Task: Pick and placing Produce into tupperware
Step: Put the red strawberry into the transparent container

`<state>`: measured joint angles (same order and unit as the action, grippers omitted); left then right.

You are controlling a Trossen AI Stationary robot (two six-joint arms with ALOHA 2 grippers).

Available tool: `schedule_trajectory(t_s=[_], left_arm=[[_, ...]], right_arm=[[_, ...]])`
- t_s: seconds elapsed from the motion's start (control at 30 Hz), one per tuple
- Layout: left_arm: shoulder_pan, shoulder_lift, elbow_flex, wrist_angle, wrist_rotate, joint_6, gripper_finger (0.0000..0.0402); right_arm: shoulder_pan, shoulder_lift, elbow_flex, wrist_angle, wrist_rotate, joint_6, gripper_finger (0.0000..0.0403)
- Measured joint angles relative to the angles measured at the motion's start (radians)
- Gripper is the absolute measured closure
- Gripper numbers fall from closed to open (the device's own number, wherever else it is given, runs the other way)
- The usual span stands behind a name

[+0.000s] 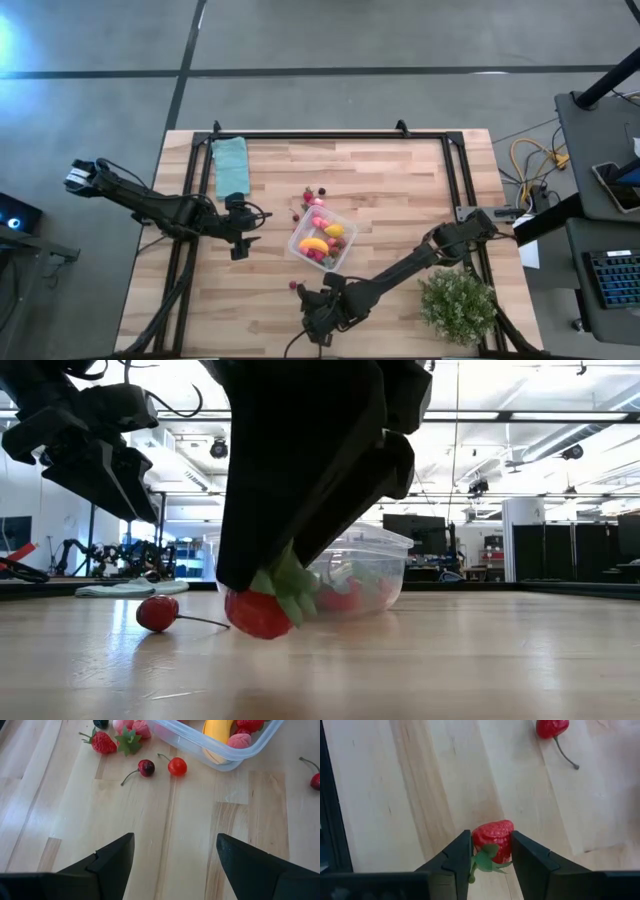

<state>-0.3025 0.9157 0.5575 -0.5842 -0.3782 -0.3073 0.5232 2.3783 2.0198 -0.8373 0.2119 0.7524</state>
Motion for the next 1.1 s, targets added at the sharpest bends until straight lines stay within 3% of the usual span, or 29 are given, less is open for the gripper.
schedule_trajectory(t_s=[0.2, 0.43, 0.6, 0.8, 0.9, 1.1], left_arm=[[0.000, 0.000, 0.000, 0.000, 0.000, 0.000, 0.0134], [0.000, 0.000, 0.000, 0.001, 0.000, 0.000, 0.0134], [0.000, 0.000, 0.000, 0.001, 0.000, 0.000, 0.0134], [0.000, 0.000, 0.000, 0.000, 0.004, 0.000, 0.0134], [0.000, 0.000, 0.000, 0.000, 0.005, 0.000, 0.0134], [0.000, 0.000, 0.000, 0.000, 0.006, 0.000, 0.0134]], right_arm=[[0.000, 0.000, 0.041, -0.051, 0.031, 0.000, 0.0282], [-0.005, 0.000, 0.147, -0.208, 0.163, 0.019, 0.0282], [-0.024, 0.000, 0.239, -0.364, 0.272, 0.119, 0.0282], [-0.076, -0.011, 0.335, -0.670, 0.433, 0.366, 0.0282], [-0.117, -0.036, 0.311, -0.740, 0.431, 0.467, 0.0282], [-0.231, -0.064, 0.282, -0.599, 0.235, 0.293, 0.0282]])
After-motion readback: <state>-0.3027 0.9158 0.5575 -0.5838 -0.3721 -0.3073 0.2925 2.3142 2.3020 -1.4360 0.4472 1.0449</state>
